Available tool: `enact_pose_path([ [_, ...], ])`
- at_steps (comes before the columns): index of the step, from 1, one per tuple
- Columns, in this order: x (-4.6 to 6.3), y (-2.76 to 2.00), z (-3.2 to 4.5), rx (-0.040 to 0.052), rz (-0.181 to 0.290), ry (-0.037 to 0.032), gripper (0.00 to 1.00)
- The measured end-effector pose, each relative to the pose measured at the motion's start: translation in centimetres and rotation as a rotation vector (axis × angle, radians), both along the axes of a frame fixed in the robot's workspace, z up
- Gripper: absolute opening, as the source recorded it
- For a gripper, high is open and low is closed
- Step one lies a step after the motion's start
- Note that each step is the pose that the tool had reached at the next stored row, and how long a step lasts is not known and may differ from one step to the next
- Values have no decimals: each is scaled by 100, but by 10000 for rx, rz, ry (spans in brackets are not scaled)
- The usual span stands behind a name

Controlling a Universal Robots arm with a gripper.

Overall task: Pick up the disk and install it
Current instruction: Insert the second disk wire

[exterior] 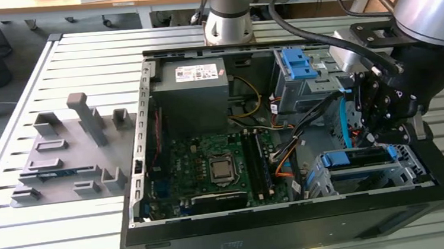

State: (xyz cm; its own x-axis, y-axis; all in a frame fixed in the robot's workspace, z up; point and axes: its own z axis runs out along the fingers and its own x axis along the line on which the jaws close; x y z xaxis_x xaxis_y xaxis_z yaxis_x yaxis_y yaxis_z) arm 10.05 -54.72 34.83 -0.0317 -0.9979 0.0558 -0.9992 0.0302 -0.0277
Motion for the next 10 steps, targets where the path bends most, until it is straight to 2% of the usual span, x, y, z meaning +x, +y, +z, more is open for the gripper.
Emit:
enact_pose_path([
  [7, -30, 11, 176, -1, 0, -40, 11],
  [10, -87, 16, 203, 3, 0, -84, 11],
])
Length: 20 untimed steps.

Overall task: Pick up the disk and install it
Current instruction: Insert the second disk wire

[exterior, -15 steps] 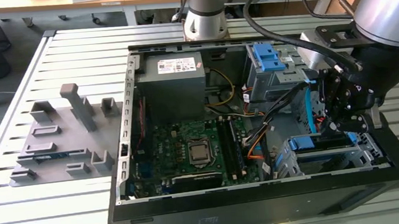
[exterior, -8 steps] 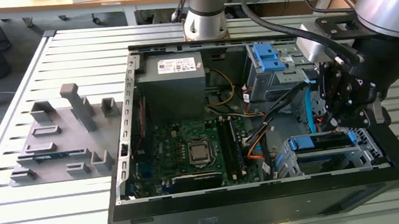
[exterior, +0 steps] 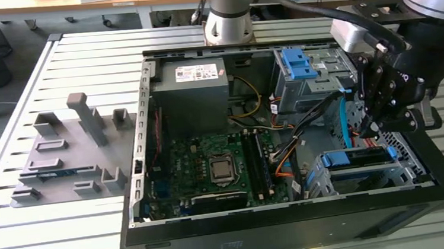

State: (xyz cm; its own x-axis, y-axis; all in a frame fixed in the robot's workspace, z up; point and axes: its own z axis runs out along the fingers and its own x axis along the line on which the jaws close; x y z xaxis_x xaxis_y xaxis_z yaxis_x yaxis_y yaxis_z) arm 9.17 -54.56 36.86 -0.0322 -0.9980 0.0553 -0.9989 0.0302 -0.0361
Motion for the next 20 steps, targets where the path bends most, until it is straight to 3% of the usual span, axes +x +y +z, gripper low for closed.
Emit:
enact_pose_path([
  [5, -103, 15, 13, -4, -1, -99, 11],
  [10, -112, 60, 116, -1, 0, -152, 11],
  [14, -115, 121, 192, -2, 0, -178, 11],
  [20, -114, 250, 198, -84, 1, -183, 11],
])
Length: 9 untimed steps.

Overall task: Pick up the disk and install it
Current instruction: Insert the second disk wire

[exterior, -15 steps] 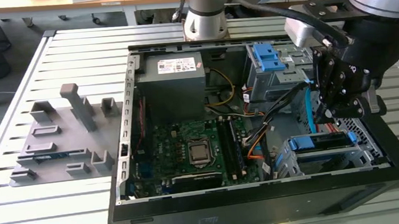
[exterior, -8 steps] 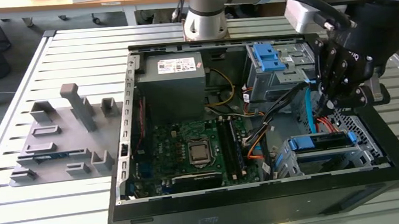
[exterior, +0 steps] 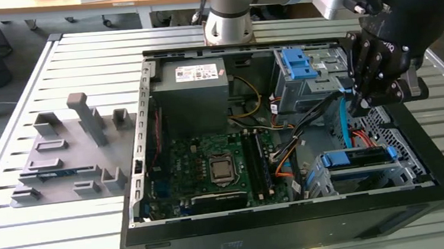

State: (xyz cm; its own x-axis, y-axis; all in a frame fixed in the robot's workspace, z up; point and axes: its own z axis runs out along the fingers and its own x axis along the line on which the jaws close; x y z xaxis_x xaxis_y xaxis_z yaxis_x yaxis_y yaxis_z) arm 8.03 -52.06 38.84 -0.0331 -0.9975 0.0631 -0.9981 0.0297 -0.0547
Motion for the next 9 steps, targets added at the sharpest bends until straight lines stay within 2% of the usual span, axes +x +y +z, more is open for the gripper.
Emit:
enact_pose_path([
  [2, 0, 27, 0, -40, 0, 0, 11],
  [5, 0, 101, 1, -102, -1, 0, 11],
  [9, 0, 168, 1, -228, -1, 0, 11],
])
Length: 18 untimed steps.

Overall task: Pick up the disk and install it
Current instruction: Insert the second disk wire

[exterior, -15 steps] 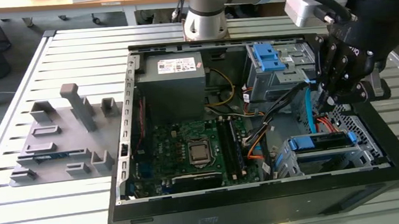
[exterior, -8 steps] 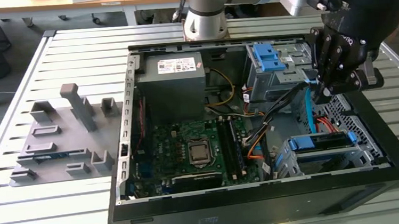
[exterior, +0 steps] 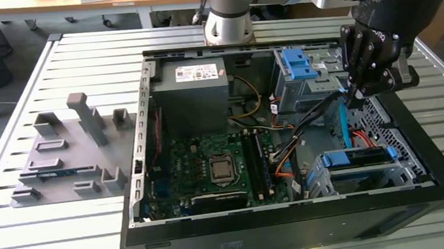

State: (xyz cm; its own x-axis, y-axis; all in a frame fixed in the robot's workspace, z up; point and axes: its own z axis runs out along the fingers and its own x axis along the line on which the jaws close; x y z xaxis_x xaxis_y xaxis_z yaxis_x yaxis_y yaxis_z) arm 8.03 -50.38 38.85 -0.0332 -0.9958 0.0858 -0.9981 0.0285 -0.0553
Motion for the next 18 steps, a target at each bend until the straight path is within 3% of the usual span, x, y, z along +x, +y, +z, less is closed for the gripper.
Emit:
enact_pose_path([
  [5, 0, 5, 0, -43, -1, 0, 11],
  [7, -1, 16, 1, -109, -1, 0, 11],
  [12, -2, 54, 44, -151, -2, -1, 11],
  [15, -2, 110, 58, -297, -1, 0, 11],
  [18, -2, 177, 59, -574, -2, 0, 11],
])
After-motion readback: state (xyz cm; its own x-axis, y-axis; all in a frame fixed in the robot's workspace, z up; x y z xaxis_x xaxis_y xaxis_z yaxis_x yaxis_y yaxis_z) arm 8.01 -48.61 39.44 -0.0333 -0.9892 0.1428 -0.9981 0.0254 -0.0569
